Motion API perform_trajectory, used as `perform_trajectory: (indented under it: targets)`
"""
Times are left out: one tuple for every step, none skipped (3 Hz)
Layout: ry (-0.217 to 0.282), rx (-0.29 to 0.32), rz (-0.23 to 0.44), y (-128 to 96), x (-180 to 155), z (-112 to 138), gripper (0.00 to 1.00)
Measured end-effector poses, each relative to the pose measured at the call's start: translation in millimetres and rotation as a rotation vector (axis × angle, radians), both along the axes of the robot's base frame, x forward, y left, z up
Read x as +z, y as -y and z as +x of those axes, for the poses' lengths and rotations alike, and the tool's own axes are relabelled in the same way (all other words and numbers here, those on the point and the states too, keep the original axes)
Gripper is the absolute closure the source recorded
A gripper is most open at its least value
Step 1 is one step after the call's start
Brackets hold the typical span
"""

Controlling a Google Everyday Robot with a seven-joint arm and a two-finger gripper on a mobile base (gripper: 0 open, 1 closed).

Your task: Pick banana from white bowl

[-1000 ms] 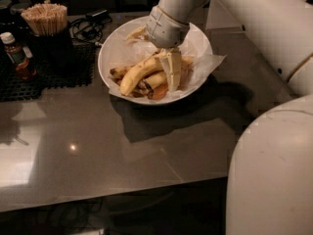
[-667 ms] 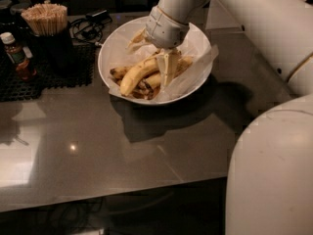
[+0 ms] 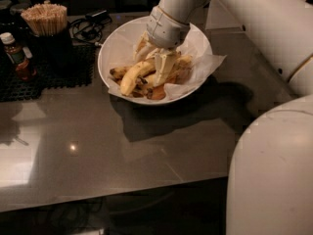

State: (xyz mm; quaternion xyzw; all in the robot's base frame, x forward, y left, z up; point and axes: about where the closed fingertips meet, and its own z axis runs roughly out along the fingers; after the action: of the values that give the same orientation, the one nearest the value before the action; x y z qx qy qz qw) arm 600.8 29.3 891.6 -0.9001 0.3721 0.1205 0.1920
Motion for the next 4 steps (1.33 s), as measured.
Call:
perform_trajectory:
  targets:
    - [0.000, 0.000, 0.000, 0, 0, 0, 0.88]
    - [0.048, -0.002, 0.088, 5, 12, -6, 1.00]
    - [0.128, -0.021, 0.221, 22, 35, -20, 1.00]
    - [0.197, -0.049, 0.330, 42, 57, -30, 1.00]
